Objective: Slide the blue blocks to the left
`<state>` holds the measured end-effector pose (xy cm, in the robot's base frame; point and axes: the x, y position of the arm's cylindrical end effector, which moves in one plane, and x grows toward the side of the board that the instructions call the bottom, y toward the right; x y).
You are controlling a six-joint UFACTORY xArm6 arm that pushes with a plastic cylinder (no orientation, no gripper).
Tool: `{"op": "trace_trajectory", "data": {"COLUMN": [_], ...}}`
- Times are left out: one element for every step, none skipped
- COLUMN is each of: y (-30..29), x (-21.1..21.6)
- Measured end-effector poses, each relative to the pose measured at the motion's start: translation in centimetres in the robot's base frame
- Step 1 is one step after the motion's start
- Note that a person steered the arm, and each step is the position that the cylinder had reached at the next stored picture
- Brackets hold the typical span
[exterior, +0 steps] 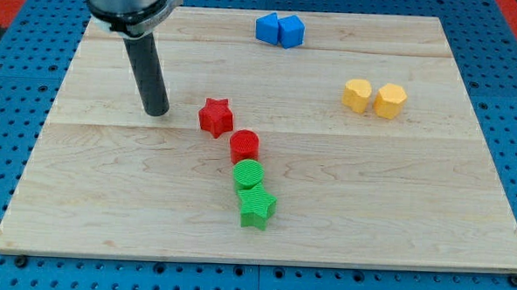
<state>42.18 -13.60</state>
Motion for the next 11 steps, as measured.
{"op": "trace_trajectory", "data": {"y": [5.1,8.5,6.5,8.2,15.8,23.8,24.2,24.2,24.2,22.0,17.9], "x": [0.0,0.0,-0.5,-6.5,-9.3,-12.4,-15.2,-17.1,-18.5,-18.6,-18.6]}}
